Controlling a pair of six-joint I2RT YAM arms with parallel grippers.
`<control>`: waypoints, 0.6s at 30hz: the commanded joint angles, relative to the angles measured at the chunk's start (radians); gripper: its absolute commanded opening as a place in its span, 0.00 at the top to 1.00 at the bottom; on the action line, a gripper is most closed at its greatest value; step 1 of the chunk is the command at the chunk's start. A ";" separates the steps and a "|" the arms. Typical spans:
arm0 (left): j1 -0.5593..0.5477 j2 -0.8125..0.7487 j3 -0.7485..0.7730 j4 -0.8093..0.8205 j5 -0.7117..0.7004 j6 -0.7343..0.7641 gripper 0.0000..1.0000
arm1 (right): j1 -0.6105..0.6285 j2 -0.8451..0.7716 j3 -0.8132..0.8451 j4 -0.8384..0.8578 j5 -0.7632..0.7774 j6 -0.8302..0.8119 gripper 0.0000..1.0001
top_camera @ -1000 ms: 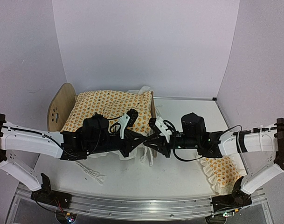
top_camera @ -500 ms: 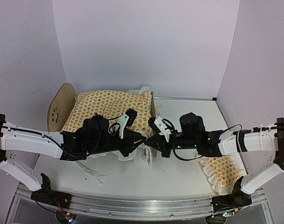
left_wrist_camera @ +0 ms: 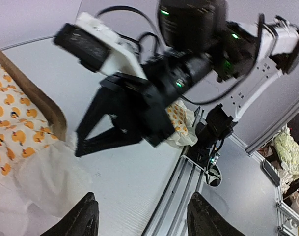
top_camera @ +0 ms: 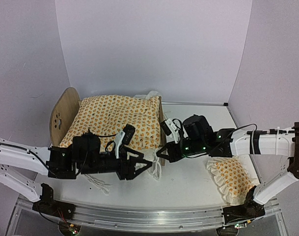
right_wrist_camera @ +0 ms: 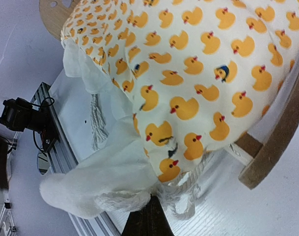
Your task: Set up the pet bed
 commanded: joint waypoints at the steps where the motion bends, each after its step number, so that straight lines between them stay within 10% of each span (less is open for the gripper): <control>1: -0.239 0.010 -0.051 0.105 -0.299 0.027 0.40 | 0.006 -0.028 0.055 -0.048 0.006 0.144 1.00; 18: -0.197 0.600 0.022 0.464 -0.537 0.123 0.37 | 0.071 0.026 0.180 -0.189 0.074 0.272 1.00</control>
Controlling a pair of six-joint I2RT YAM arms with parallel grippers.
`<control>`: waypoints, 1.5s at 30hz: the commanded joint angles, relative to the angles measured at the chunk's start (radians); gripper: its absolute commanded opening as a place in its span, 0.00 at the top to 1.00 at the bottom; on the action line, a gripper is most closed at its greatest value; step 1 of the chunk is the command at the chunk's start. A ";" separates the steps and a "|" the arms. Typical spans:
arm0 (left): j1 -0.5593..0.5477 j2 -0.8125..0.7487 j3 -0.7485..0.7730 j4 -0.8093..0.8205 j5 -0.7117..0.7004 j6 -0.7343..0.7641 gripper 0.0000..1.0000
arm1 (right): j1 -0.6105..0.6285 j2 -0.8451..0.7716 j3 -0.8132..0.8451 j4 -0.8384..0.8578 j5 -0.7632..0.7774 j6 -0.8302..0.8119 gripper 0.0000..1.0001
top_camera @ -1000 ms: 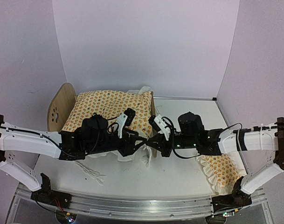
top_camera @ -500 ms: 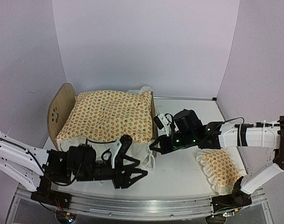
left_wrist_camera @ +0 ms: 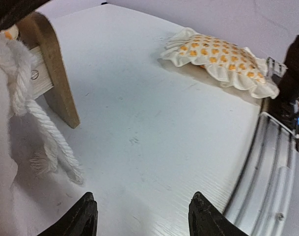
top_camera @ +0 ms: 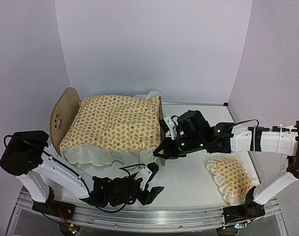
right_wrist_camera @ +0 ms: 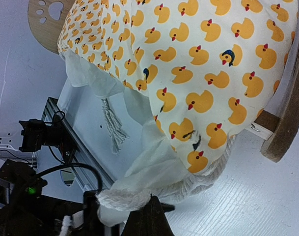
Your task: Set up the pet bed
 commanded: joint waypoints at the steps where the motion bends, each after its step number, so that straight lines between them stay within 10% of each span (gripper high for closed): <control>1: 0.055 0.097 0.061 0.127 -0.115 0.012 0.37 | 0.024 0.015 0.056 -0.016 0.039 0.026 1.00; 17: 0.118 0.279 0.124 0.198 -0.159 0.018 0.45 | 0.030 0.022 0.070 -0.016 0.048 0.022 1.00; 25: 0.154 0.266 0.085 0.196 -0.180 0.005 0.93 | 0.032 0.016 0.090 -0.054 0.065 0.007 1.00; 29: 0.153 0.208 0.023 0.182 -0.183 -0.016 1.00 | 0.031 0.025 0.174 -0.245 0.122 -0.095 1.00; 39: 0.153 0.184 -0.001 0.165 -0.161 -0.021 1.00 | 0.035 0.222 0.615 -0.865 0.579 -0.567 1.00; 45: 0.153 0.183 -0.003 0.162 -0.174 -0.026 1.00 | 0.114 0.350 0.732 -1.000 1.069 -0.577 1.00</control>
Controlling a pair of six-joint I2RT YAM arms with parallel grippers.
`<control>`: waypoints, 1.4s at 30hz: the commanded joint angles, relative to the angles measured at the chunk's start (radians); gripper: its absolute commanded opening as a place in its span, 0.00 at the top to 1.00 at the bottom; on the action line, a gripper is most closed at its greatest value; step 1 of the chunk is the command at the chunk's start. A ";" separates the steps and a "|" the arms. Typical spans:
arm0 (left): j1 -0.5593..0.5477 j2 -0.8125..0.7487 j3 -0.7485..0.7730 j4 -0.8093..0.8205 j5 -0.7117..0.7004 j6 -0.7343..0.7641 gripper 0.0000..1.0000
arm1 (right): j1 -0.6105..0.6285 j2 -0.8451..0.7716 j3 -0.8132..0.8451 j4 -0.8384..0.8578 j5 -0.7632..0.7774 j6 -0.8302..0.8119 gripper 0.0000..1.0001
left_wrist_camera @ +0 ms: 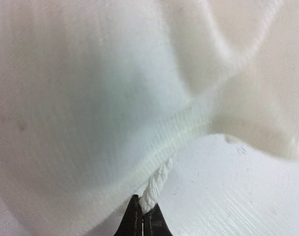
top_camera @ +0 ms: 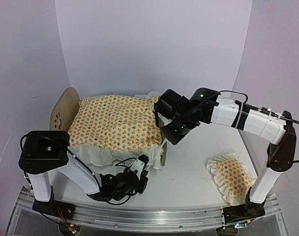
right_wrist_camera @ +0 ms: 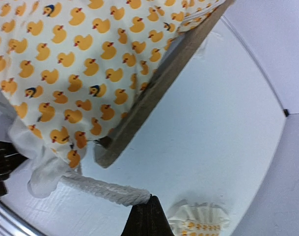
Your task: Set up the pet bed
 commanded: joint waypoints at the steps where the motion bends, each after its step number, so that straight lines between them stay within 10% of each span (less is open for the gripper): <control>1: 0.003 -0.023 0.016 0.010 -0.009 -0.010 1.00 | 0.061 0.083 0.062 -0.174 0.496 -0.019 1.00; 8: 0.004 -0.009 0.029 0.010 0.000 0.002 1.00 | 0.077 0.080 0.064 0.071 0.605 -0.075 1.00; 13: 0.003 -0.005 0.037 0.011 0.026 0.015 1.00 | 0.080 -0.054 0.030 0.361 0.015 -0.264 1.00; 18: 0.003 0.001 0.061 0.006 0.075 0.040 1.00 | 0.059 -0.155 -0.135 0.558 -0.231 -0.301 1.00; 29: 0.003 -0.162 0.069 -0.252 0.156 -0.018 1.00 | 0.129 -0.018 -0.169 0.756 0.700 -0.518 1.00; 36: 0.002 -0.143 0.168 -0.487 0.321 -0.090 1.00 | 0.077 -0.085 -0.137 0.855 0.080 -0.471 1.00; 42: 0.002 -0.114 0.166 -0.525 0.432 -0.116 1.00 | 0.029 -0.115 -0.213 1.104 -0.132 -0.564 1.00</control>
